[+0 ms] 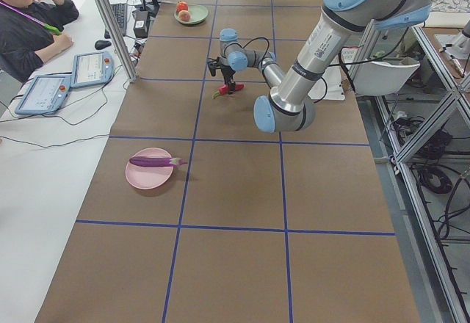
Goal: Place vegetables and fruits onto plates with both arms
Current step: 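Grasp the chili pepper with the left gripper and place it on the pink plate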
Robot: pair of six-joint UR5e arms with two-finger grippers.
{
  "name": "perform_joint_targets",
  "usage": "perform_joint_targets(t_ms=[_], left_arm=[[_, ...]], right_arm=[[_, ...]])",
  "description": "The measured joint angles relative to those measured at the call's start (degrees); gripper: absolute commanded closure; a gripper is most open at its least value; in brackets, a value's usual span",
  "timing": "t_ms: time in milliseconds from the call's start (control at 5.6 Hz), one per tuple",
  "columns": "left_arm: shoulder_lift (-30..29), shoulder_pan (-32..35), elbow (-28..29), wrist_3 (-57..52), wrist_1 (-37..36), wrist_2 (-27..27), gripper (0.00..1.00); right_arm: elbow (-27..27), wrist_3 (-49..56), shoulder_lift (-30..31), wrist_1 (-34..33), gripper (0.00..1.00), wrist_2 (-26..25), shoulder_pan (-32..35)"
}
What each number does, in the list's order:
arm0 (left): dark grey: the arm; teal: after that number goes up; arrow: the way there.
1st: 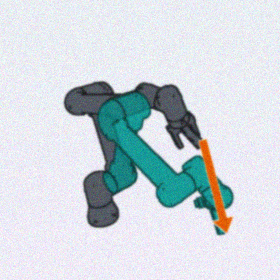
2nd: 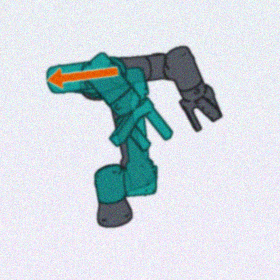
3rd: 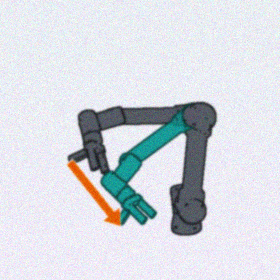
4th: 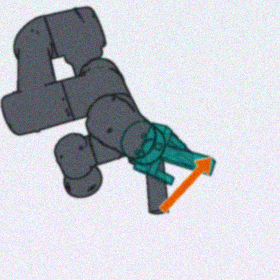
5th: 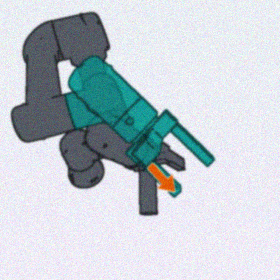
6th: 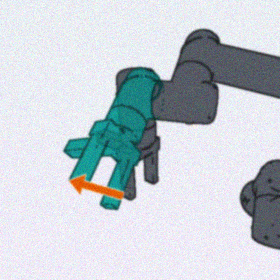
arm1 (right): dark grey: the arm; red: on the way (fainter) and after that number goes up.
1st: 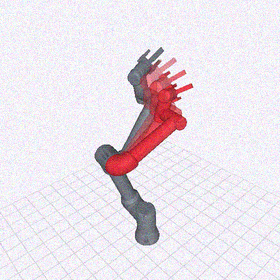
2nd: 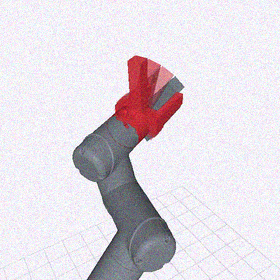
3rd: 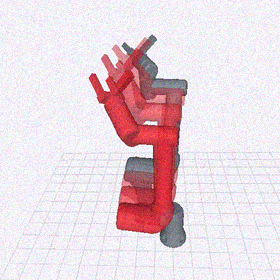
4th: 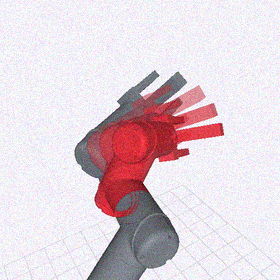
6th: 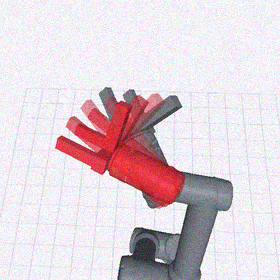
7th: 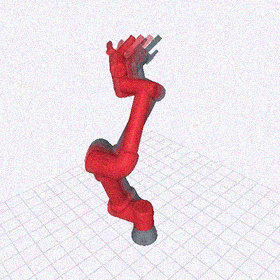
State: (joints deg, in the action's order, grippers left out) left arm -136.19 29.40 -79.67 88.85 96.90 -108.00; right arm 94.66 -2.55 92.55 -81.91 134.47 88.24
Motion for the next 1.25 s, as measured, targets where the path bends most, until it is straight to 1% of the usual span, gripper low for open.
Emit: perform_joint_targets(t_ms=[179, 357, 536, 714, 893, 1071, 1250], left_arm=[[0.03, -0.07, -0.77, -0.21, -0.94, 0.06, 1.0], [0.09, 0.56, -3.16, -2.52, -4.22, -0.07, 1.0], [0.22, 2.93, -6.85, -9.21, -10.16, -0.25, 1.0], [0.7, 7.62, -9.0, -19.15, -14.93, -0.33, 1.0], [1.53, 14.1, -7.83, -31.01, -16.98, -1.08, 1.0], [2.16, 21.61, -2.41, -45.01, -16.82, -2.83, 1.0], [2.33, 28.57, 6.16, -57.69, -12.95, -4.19, 1.0]], right_arm=[[0.0, 0.0, -0.02, 0.0, 0.01, 0.0, 0.0], [-0.01, 0.0, -0.06, 0.0, 0.01, 0.0, 0.0], [-0.01, 0.0, -0.08, 0.0, 0.01, 0.0, 0.0], [-0.01, 0.0, -0.08, 0.0, 0.01, 0.0, 0.0], [-0.01, 0.0, -0.06, 0.0, 0.01, 0.0, 0.0], [0.01, 0.0, -0.05, 0.0, 0.01, -0.03, 0.0], [0.06, 0.0, -0.06, 0.0, 0.01, -0.07, 0.0]])
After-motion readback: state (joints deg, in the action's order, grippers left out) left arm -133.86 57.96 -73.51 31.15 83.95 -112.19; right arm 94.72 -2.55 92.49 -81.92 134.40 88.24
